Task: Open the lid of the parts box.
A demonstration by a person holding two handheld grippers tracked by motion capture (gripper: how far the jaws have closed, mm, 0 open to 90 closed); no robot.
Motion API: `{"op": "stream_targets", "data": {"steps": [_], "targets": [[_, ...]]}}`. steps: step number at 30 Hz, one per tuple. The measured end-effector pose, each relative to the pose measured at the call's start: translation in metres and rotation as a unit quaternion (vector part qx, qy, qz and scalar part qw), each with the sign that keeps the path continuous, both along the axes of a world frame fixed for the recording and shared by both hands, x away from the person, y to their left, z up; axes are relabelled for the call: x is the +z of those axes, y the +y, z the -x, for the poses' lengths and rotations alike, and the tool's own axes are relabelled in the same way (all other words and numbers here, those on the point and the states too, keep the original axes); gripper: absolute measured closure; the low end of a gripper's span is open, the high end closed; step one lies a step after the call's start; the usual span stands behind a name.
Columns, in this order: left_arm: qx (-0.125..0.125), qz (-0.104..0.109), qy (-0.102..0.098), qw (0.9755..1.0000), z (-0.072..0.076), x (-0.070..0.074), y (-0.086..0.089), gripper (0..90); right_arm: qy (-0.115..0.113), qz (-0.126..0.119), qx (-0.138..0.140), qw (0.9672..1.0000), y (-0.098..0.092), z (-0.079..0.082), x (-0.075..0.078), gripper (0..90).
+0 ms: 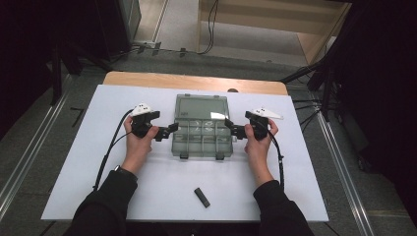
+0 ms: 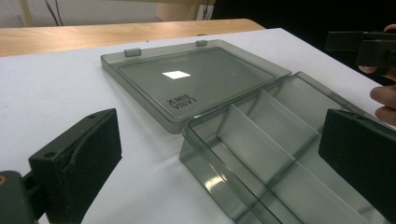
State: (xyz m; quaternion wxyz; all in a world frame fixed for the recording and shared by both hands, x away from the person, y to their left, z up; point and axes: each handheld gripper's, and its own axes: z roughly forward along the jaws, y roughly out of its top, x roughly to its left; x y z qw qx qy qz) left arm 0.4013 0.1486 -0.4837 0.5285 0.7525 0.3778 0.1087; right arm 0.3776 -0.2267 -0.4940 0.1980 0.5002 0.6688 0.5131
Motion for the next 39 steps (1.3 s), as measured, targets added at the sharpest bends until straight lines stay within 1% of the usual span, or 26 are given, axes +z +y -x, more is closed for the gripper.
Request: {"op": "stream_targets", "data": {"steps": [3, 5, 7, 12, 13, 17, 18, 21, 25, 29, 32, 33, 35, 39], "targets": [[-0.006, -0.003, -0.003, 1.0000, 0.006, 0.001, 0.002, 0.0, -0.006, -0.002, 0.002, 1.0000, 0.000, 0.007, 0.003, 0.0], [-0.008, -0.003, -0.009, 0.9999, 0.010, 0.002, 0.003, 0.0, -0.007, -0.005, 0.007, 0.9999, -0.001, 0.010, 0.004, 0.0], [-0.009, 0.001, -0.012, 0.9999, 0.015, 0.003, 0.005, 0.0, -0.011, -0.001, 0.008, 0.9999, -0.001, 0.014, 0.006, 0.0], [-0.012, 0.009, -0.023, 0.9996, 0.026, 0.005, 0.011, 0.0, -0.019, -0.004, 0.013, 0.9997, -0.001, 0.024, 0.008, 0.0], [-0.012, 0.009, -0.025, 0.9996, 0.028, 0.005, 0.011, 0.0, -0.022, -0.002, 0.015, 0.9996, -0.002, 0.026, 0.008, 0.0], [-0.011, 0.005, -0.037, 0.9992, 0.039, 0.006, 0.014, 0.0, -0.025, -0.007, 0.019, 0.9995, -0.002, 0.033, 0.008, 0.0], [-0.012, 0.006, -0.036, 0.9992, 0.041, 0.006, 0.015, 0.0, -0.026, -0.007, 0.020, 0.9994, -0.002, 0.035, 0.008, 0.0], [-0.013, 0.003, -0.044, 0.9990, 0.049, 0.006, 0.018, 0.0, -0.030, -0.007, 0.022, 0.9993, -0.002, 0.041, 0.008, 0.0], [-0.016, 0.001, -0.048, 0.9987, 0.057, 0.007, 0.022, 0.0, -0.032, -0.007, 0.025, 0.9991, -0.002, 0.049, 0.007, 0.0], [-0.014, 0.002, -0.052, 0.9985, 0.065, 0.006, 0.028, 0.0, -0.035, -0.011, 0.023, 0.9991, -0.004, 0.057, 0.005, 0.0], [-0.009, 0.007, -0.053, 0.9985, 0.068, 0.007, 0.034, 0.0, -0.039, -0.007, 0.020, 0.9990, -0.005, 0.063, 0.005, 0.0], [-0.008, 0.005, -0.054, 0.9985, 0.069, 0.007, 0.036, 0.0, -0.039, -0.008, 0.020, 0.9990, -0.006, 0.064, 0.005, 0.0], [-0.004, 0.009, -0.055, 0.9984, 0.073, 0.007, 0.041, 0.0, -0.041, -0.009, 0.018, 0.9990, -0.006, 0.067, 0.005, 0.0], [0.000, 0.007, -0.058, 0.9983, 0.080, 0.006, 0.048, 0.0, -0.042, -0.013, 0.020, 0.9988, -0.007, 0.074, 0.005, 0.0]]}}
